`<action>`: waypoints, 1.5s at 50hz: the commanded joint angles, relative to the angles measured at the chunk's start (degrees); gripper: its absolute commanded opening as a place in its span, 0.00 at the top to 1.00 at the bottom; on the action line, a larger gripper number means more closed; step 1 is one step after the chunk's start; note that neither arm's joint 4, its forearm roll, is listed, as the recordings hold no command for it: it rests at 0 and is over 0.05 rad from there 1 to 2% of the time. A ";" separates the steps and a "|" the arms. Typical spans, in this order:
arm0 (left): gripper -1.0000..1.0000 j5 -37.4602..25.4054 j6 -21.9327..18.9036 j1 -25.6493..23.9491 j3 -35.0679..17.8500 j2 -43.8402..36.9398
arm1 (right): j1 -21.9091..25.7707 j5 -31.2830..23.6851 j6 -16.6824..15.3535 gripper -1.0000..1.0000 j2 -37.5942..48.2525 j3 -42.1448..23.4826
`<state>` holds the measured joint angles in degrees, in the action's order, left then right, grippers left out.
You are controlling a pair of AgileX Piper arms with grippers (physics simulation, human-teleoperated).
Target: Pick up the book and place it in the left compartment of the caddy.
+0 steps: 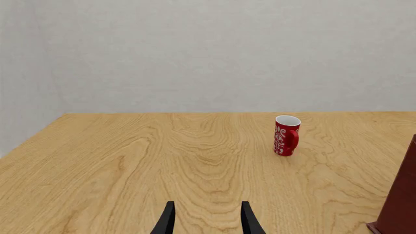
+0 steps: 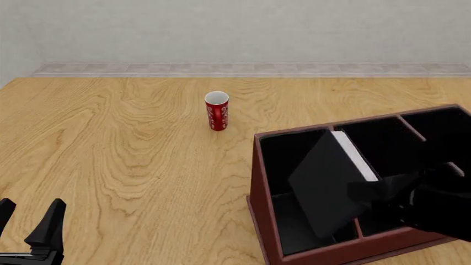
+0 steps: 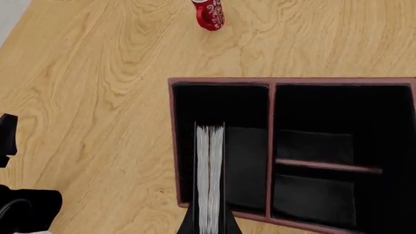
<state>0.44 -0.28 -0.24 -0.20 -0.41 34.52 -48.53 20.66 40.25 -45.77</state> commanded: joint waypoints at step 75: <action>0.00 -0.09 -0.02 0.22 0.07 0.19 | -0.52 8.88 3.21 1.00 5.08 5.63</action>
<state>0.44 -0.28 -0.24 -0.20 -0.42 33.64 -40.52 22.54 44.90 -39.97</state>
